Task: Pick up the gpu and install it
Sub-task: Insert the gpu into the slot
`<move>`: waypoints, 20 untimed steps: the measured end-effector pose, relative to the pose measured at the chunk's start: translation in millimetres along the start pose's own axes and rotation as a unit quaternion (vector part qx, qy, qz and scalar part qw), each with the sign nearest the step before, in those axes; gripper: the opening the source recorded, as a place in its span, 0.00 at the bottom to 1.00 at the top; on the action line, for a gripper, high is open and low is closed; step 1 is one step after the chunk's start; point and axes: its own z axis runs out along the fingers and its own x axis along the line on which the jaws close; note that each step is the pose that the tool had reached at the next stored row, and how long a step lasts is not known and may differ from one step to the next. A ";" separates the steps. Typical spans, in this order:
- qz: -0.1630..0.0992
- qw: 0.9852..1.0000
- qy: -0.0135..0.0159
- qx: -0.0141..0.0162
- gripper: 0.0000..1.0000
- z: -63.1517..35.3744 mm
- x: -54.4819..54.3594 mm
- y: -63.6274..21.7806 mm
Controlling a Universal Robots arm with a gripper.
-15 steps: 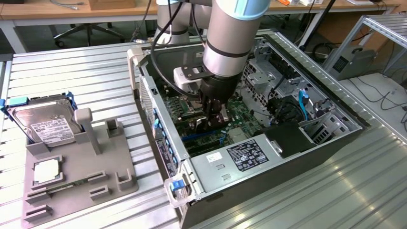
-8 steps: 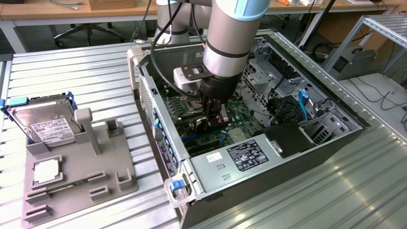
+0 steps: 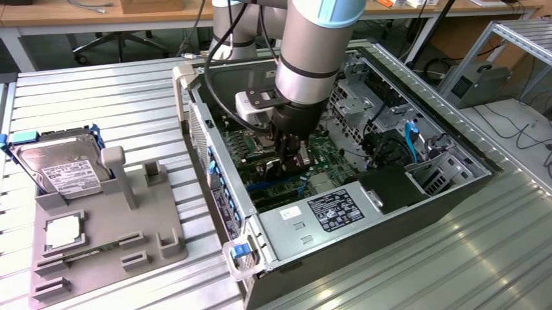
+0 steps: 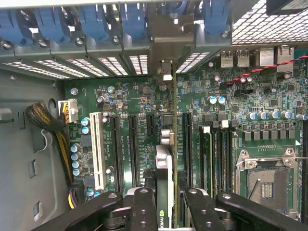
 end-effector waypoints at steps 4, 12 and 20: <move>-0.009 1.000 0.000 0.000 0.27 0.0 0.0 0.0; -0.013 1.000 0.000 0.000 0.27 2.3 0.2 0.0; -0.012 1.000 0.000 0.000 0.27 4.2 0.2 0.0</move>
